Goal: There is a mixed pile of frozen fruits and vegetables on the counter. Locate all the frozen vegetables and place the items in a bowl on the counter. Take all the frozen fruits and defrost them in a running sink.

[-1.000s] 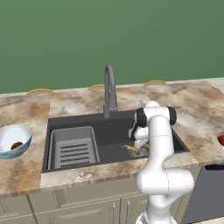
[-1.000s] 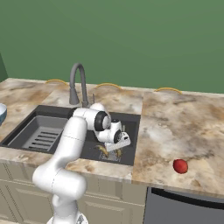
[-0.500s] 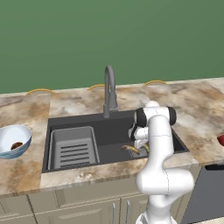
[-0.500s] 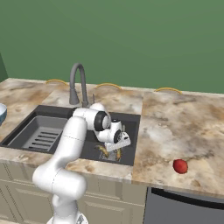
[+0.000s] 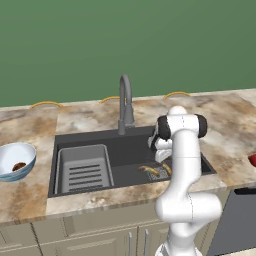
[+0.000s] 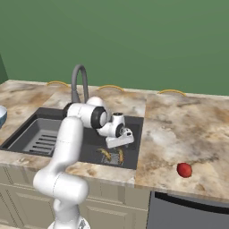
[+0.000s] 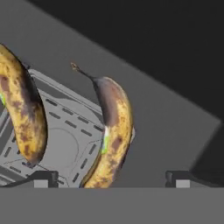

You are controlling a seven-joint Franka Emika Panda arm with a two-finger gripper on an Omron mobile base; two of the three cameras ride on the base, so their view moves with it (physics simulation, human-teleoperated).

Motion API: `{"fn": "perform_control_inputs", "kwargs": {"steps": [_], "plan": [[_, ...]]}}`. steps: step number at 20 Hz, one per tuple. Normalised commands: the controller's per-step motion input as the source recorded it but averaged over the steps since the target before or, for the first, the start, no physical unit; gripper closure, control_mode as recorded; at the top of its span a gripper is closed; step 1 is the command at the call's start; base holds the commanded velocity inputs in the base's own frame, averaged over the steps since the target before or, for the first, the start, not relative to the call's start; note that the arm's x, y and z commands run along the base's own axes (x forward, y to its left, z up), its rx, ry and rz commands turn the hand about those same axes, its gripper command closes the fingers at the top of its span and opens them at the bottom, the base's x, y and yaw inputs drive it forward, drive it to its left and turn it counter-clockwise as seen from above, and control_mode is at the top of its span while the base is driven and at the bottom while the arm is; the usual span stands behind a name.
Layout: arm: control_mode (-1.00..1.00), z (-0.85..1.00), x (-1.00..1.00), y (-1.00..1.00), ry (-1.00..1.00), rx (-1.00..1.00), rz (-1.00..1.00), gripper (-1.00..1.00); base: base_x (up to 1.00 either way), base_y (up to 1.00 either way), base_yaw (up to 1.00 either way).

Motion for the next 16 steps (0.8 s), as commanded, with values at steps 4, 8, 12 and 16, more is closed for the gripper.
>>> {"fn": "perform_control_inputs", "kwargs": {"steps": [4,8,12,16], "plan": [[-1.0,0.99,-0.58,-0.04,0.0,0.02,-0.08,-1.0,0.0,0.0,0.0],[-1.0,1.0,-0.54,-0.05,0.0,0.02,-0.09,-1.0,0.0,0.0,0.0],[-1.0,1.0,-0.4,-0.01,0.03,0.0,-0.07,-1.0,0.0,0.0,0.0],[-1.0,1.0,-0.42,-0.03,0.0,0.0,-0.08,-1.0,0.0,0.0,0.0]]}}
